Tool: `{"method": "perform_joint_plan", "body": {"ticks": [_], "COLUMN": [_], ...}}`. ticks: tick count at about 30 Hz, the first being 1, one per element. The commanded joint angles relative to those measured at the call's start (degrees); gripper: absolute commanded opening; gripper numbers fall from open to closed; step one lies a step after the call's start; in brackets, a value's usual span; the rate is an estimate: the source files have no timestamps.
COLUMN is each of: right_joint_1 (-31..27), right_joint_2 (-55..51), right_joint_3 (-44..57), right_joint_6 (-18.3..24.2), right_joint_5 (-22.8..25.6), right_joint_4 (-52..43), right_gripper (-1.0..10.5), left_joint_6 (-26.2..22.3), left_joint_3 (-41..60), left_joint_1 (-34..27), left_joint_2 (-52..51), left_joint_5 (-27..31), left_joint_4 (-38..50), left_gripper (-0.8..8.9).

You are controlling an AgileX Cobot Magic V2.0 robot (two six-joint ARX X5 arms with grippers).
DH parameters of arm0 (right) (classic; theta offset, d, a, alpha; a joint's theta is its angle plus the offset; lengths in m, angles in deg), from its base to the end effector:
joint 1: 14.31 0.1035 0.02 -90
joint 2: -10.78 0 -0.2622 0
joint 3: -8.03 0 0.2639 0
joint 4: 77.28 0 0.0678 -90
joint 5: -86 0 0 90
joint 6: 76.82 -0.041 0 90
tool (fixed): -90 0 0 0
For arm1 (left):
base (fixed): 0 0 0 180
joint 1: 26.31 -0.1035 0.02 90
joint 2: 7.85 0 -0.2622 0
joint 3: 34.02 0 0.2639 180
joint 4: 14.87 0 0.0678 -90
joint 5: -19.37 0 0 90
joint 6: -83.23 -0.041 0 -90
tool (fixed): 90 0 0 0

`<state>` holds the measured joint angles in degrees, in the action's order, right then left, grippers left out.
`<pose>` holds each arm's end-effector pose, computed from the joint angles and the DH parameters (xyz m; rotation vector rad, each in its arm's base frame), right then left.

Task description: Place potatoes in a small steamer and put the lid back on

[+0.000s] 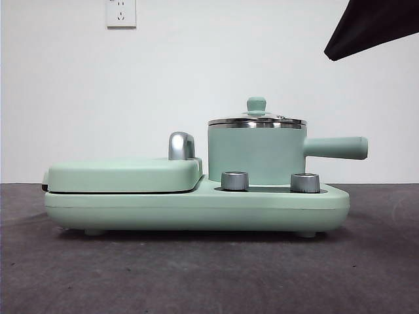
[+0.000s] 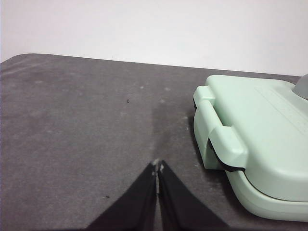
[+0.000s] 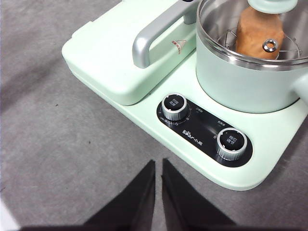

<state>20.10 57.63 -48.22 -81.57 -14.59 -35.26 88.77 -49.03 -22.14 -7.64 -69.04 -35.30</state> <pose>0.1542 0.1148 0.2796 -0.0440 0.6021 0.7389 0.1210 -0.0077 0.1612 -0.0917 0.1002 -0.0402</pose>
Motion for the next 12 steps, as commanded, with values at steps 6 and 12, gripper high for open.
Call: {"method": "perform_joint_plan", "body": {"ticks": [6, 12], "right_joint_1": [-0.2, -8.4], "right_joint_2": [-0.6, -13.0], "right_joint_3": [-0.3, 11.1], "right_joint_6": [4.0, 8.3], "right_joint_5": [2.8, 8.1], "right_joint_4": [0.0, -10.4], "right_gripper": [0.2, 0.2], "left_joint_6": [-0.1, -0.1], "left_joint_3": [1.1, 1.1], "left_joint_1": [0.0, 0.0], "left_joint_2": [0.0, 0.0], "left_joint_5": [0.0, 0.0], "left_joint_4": [0.7, 0.8], "left_gripper": [0.06, 0.06]}}
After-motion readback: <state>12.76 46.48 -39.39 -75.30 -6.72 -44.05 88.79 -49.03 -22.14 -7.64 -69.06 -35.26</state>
